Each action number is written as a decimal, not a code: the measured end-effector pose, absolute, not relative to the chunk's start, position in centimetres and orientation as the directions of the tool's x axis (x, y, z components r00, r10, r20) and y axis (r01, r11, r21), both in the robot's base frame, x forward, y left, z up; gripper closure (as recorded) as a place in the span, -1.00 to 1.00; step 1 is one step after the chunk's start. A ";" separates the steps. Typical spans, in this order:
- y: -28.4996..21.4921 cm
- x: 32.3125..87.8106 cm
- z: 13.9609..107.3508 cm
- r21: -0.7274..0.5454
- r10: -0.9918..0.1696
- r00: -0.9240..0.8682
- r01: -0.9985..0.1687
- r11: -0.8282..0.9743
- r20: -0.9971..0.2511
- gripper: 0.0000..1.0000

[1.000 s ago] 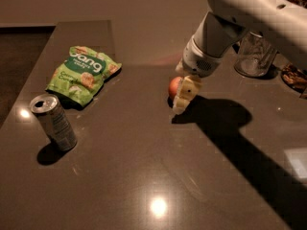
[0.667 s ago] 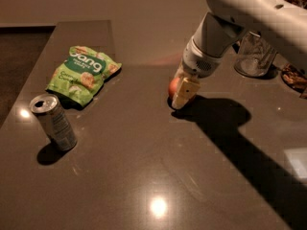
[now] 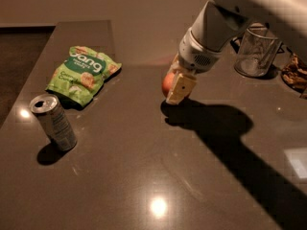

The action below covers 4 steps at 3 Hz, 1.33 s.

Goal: Move apple near redbull can

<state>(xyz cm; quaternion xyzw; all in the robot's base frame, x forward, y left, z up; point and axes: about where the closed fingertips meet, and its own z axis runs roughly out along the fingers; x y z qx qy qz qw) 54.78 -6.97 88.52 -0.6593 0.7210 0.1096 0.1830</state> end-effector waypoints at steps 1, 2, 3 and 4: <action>-3.7 52.4 91.0 -0.095 -0.891 0.014 -0.995 0.033 -0.453 1.00; -1.2 50.8 92.7 -0.109 -0.877 0.067 -0.994 -0.018 -0.475 1.00; 2.0 49.3 93.2 -0.102 -0.860 0.100 -0.993 -0.056 -0.500 1.00; 4.9 47.6 93.0 -0.089 -0.846 0.132 -0.991 -0.101 -0.517 1.00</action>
Offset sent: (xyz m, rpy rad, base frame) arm -0.0572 0.0859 0.0594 0.1048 -0.0403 0.1927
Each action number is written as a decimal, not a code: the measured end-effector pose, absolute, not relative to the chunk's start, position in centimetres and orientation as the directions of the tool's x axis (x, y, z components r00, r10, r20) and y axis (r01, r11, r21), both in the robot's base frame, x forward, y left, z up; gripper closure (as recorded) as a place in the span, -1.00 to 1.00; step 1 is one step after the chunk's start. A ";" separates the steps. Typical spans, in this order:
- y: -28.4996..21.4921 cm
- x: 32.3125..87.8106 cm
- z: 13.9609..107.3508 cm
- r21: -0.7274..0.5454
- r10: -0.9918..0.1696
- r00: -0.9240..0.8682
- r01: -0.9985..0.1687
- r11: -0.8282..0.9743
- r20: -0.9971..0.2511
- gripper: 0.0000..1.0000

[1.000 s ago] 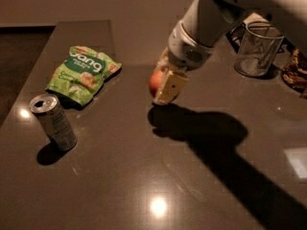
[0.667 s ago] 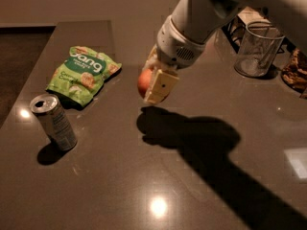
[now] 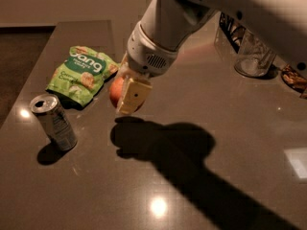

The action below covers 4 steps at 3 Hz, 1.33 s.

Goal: Move apple near redbull can

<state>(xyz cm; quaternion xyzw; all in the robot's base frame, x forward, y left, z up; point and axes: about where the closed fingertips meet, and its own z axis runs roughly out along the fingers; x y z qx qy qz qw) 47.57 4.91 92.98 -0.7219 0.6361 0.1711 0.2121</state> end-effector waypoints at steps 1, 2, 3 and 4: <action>4.9 47.5 92.9 -0.083 -0.848 0.132 -0.991 -0.104 -0.514 1.00; 6.2 47.0 92.3 -0.064 -0.848 0.144 -0.989 -0.130 -0.509 1.00; 7.9 46.2 91.3 -0.041 -0.847 0.164 -0.985 -0.166 -0.506 1.00; 9.2 45.6 90.3 -0.023 -0.846 0.173 -0.982 -0.187 -0.504 1.00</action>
Offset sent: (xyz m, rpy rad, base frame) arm -0.0101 0.0261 -0.0160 -0.0221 0.0524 0.0572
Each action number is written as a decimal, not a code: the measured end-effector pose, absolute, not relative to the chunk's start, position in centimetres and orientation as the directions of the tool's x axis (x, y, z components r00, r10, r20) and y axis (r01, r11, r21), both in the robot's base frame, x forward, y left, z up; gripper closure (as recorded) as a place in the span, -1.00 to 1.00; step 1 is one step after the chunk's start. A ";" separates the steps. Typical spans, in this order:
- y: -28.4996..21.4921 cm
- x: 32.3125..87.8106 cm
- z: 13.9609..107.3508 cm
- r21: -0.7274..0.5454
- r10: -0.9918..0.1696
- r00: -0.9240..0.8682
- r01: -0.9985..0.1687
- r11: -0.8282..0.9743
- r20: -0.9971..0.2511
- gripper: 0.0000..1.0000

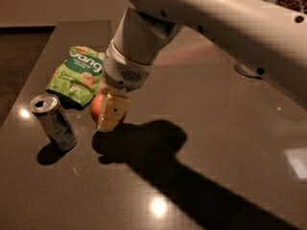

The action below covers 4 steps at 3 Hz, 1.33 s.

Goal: Move apple near redbull can

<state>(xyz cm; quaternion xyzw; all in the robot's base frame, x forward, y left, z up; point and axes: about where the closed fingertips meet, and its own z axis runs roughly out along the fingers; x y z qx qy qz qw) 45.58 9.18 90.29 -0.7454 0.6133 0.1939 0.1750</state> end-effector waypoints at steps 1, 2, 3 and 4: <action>10.1 44.9 89.0 -0.008 -0.845 0.168 -0.982 -0.190 -0.508 1.00; 11.6 43.7 86.5 0.009 -0.852 0.168 -0.980 -0.198 -0.495 1.00; 11.6 43.7 86.4 0.010 -0.853 0.167 -0.980 -0.198 -0.495 1.00; 11.7 43.8 86.0 0.015 -0.856 0.154 -0.983 -0.185 -0.493 0.62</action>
Offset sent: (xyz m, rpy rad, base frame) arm -0.0173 0.0247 -0.0372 -0.0069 0.0298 0.0115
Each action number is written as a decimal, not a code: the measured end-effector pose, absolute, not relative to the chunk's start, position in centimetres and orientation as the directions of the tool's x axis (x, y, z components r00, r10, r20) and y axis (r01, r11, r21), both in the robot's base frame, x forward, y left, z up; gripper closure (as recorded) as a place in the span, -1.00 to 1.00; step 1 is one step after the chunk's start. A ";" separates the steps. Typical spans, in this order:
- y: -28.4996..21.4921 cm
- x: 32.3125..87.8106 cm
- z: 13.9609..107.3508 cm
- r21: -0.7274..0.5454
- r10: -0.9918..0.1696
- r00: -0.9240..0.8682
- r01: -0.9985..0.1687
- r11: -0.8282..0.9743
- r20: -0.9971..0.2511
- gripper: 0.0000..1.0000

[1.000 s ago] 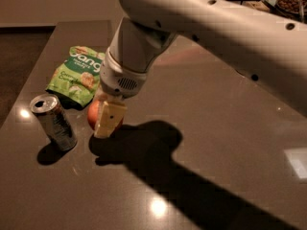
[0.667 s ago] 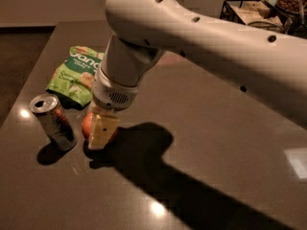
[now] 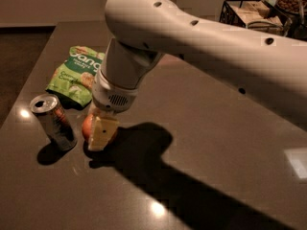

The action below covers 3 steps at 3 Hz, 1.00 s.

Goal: Move apple near redbull can

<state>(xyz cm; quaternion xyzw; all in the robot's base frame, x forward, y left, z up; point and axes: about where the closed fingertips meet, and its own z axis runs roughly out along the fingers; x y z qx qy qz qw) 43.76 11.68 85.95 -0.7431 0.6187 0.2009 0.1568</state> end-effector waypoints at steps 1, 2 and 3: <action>11.8 43.8 85.5 0.026 -0.859 0.148 -0.983 -0.184 -0.490 0.17; 11.7 43.8 85.0 0.016 -0.860 0.152 -0.983 -0.183 -0.488 -0.31; 11.7 43.7 85.1 0.015 -0.860 0.155 -0.983 -0.185 -0.487 -0.89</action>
Offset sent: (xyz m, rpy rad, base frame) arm 0.0033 -0.0036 -0.0159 -0.0041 -0.0143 -0.0102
